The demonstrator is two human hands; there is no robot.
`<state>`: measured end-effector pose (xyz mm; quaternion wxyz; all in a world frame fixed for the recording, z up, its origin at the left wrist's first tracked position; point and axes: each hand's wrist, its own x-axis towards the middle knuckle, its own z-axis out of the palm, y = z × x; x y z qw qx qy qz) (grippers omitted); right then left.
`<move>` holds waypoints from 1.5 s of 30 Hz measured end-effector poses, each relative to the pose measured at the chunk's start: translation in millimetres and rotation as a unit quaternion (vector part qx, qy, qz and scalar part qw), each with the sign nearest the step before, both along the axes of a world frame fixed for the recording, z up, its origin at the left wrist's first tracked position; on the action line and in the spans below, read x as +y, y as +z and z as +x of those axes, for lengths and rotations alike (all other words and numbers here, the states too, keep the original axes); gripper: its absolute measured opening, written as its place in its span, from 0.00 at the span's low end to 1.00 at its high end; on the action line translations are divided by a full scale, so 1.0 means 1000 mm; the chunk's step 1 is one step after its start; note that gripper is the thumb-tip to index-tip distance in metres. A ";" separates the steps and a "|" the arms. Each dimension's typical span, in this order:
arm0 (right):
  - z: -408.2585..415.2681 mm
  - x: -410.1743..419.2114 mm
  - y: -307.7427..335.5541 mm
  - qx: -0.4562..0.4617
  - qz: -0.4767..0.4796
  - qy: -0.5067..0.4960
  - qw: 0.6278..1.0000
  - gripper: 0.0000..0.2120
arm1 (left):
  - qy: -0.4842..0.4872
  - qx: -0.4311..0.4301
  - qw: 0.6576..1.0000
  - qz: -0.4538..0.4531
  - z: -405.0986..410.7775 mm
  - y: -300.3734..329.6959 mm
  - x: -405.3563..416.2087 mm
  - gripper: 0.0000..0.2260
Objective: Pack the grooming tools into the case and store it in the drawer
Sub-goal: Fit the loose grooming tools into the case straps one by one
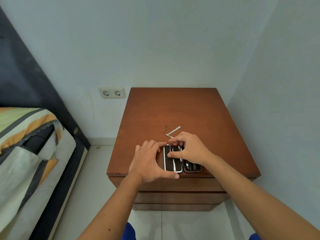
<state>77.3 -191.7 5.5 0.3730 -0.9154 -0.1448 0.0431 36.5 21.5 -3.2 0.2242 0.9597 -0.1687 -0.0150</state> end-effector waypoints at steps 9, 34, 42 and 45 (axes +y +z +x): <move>-0.009 0.000 0.006 0.021 -0.047 0.038 0.998 0.30 | -0.001 0.004 1.000 -0.004 0.000 0.000 0.001 0.53; 0.029 0.001 0.018 -0.012 -0.090 -0.110 0.990 0.03 | -0.025 0.039 0.997 -0.063 0.006 -0.001 0.014 0.52; 0.030 0.004 0.013 -0.027 -0.180 -0.051 0.982 0.07 | -0.022 0.032 0.997 -0.065 0.006 -0.001 0.013 0.52; 0.029 0.002 0.013 -0.022 -0.202 -0.021 0.979 0.08 | -0.021 0.029 0.997 -0.064 0.005 -0.001 0.012 0.52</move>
